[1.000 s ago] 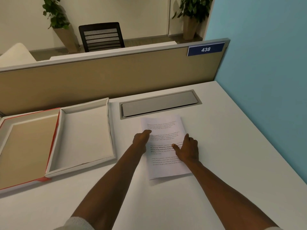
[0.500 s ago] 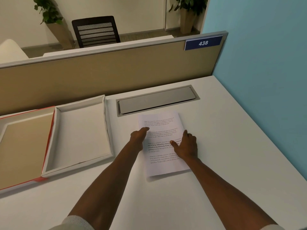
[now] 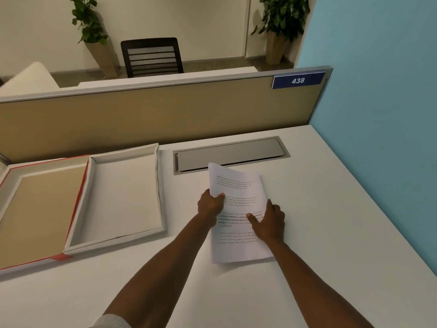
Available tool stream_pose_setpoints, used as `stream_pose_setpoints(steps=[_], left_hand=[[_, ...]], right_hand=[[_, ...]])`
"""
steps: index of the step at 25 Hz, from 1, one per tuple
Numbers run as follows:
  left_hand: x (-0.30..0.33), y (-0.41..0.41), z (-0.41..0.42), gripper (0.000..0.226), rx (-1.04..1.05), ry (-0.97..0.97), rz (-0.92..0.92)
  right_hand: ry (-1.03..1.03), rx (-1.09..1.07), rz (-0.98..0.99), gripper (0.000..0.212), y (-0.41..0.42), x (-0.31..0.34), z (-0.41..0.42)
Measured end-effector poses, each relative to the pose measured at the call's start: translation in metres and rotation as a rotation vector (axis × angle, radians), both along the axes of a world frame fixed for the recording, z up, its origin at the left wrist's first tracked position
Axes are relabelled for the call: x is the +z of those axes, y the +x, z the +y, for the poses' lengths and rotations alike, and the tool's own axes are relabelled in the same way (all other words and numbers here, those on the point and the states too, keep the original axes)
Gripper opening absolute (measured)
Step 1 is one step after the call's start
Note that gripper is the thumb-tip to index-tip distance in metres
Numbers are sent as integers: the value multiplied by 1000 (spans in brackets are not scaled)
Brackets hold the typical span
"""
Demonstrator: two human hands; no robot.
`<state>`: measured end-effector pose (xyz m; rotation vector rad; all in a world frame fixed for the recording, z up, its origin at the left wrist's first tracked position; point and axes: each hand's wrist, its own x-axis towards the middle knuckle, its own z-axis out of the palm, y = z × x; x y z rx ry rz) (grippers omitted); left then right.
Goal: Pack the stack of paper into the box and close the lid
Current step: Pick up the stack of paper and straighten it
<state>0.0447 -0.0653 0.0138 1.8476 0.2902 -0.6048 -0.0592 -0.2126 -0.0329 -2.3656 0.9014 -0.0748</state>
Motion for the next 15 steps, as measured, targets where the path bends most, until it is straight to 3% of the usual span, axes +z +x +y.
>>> stream_pose_setpoints(steps=[4, 7, 8, 12, 15], left_hand=[[15, -24, 16, 34, -82, -196, -165], [30, -40, 35, 26, -142, -372, -244], [34, -43, 40, 26, -149, -384, -275], [50, -48, 51, 43, -152, -348, -441], [53, -51, 61, 44, -140, -334, -533]], right_hand=[[449, -154, -143, 96, -1, 25, -31], [985, -44, -286, 64, -5, 46, -43], [1082, -3, -327, 52, -7, 53, -41], [871, -41, -498, 39, -12, 74, -9], [748, -9, -591, 39, -16, 79, 11]])
